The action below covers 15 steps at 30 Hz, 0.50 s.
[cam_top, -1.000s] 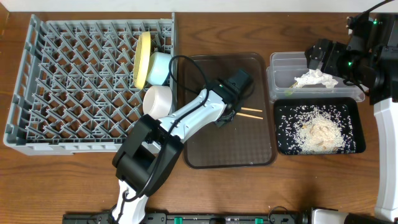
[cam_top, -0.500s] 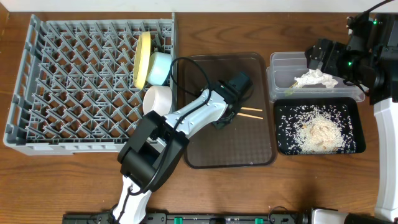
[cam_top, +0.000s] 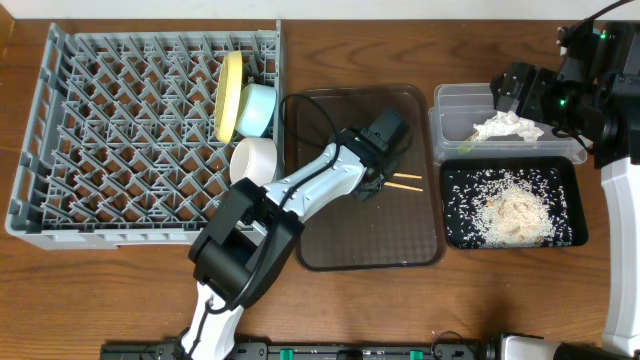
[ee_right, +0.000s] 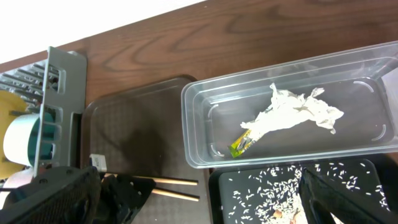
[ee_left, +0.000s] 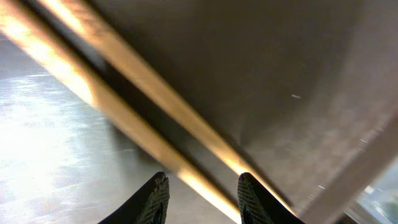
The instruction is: Sort waste into correct bins and load items into the dishwasher
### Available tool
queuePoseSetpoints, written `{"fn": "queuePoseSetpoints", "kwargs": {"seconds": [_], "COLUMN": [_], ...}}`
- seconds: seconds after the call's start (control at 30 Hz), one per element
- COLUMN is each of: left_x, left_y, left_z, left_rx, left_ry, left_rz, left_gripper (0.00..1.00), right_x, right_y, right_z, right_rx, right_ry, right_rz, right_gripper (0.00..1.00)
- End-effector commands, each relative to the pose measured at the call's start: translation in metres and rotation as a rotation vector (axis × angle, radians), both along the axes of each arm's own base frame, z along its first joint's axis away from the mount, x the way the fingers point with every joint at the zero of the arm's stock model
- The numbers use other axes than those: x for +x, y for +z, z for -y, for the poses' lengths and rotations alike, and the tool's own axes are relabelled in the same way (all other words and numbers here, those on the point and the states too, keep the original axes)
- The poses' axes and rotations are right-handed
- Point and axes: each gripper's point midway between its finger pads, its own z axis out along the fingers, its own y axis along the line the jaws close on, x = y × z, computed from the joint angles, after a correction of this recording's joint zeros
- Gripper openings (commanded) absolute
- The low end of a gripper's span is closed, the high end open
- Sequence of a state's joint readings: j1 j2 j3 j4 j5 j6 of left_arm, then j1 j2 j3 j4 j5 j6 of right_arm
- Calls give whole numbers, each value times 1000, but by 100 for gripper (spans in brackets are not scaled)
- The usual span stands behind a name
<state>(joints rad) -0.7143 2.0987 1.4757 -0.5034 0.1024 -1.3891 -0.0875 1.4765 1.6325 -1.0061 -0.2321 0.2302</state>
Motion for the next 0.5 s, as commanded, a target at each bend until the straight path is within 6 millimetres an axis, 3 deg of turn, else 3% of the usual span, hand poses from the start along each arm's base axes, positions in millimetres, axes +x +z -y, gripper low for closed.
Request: {"fn": "queuePoseSetpoints", "kwargs": {"seconds": [0.0, 0.27, 0.47], "left_x": [0, -8, -17], "left_y": [-2, -17, -47], "left_z": [-3, -19, -19], "left_rx": [5, 97, 109], "left_ry": [-26, -15, -26], "left_rz": [-3, -37, -106], "left_gripper": [38, 38, 38], "right_x": [0, 0, 0], "right_y": [0, 0, 0], "right_z": [1, 1, 1], "right_rx": [9, 9, 9], "right_ry": [-7, -7, -7], "right_rz": [-3, -3, -3], "right_gripper": [99, 99, 99]}}
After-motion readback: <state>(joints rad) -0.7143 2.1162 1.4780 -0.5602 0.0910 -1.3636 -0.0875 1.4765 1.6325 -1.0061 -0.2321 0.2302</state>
